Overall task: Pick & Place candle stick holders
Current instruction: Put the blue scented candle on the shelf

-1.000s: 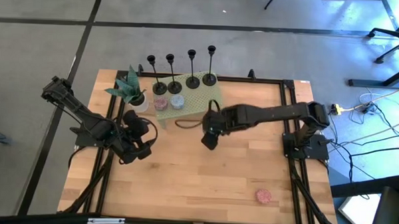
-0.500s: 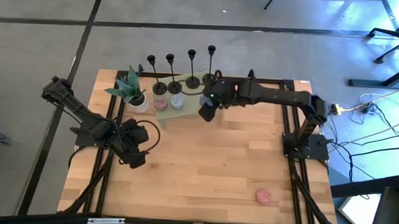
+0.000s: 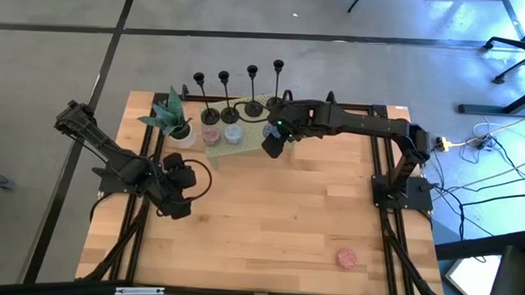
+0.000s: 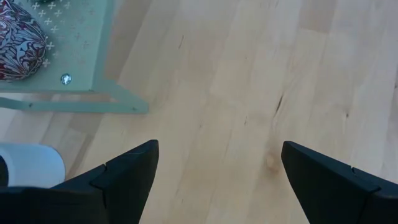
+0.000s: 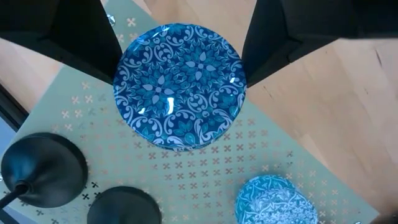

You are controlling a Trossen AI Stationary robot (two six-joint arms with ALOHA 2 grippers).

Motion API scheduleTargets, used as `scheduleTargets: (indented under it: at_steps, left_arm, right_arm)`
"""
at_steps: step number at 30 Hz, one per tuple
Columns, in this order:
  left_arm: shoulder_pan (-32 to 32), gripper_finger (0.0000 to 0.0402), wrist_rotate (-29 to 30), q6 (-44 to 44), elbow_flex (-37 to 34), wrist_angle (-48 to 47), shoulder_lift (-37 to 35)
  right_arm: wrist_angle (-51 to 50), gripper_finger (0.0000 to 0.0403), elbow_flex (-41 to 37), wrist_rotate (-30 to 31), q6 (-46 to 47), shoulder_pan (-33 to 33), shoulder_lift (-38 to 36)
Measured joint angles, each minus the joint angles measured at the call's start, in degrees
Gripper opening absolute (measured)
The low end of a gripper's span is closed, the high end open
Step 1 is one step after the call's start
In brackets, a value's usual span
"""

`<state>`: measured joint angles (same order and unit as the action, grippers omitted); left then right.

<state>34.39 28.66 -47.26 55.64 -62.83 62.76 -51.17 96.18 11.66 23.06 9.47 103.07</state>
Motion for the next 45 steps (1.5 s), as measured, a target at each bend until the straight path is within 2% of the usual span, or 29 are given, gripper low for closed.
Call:
scheduleTargets:
  at_steps: [10,16,45]
  left_arm:
    - [0.0,0.0338,0.0,0.0,0.0,0.0,0.0]
    - [0.0,0.0338,0.0,0.0,0.0,0.0,0.0]
    - [0.0,0.0338,0.0,0.0,0.0,0.0,0.0]
  right_arm:
    - [0.2,0.0301,0.0,-0.5,0.0,0.0,0.0]
    - [0.1,0.0301,0.0,-4.4,0.0,0.0,0.0]
    - [0.0,0.0301,0.0,-4.3,0.0,0.3,0.0]
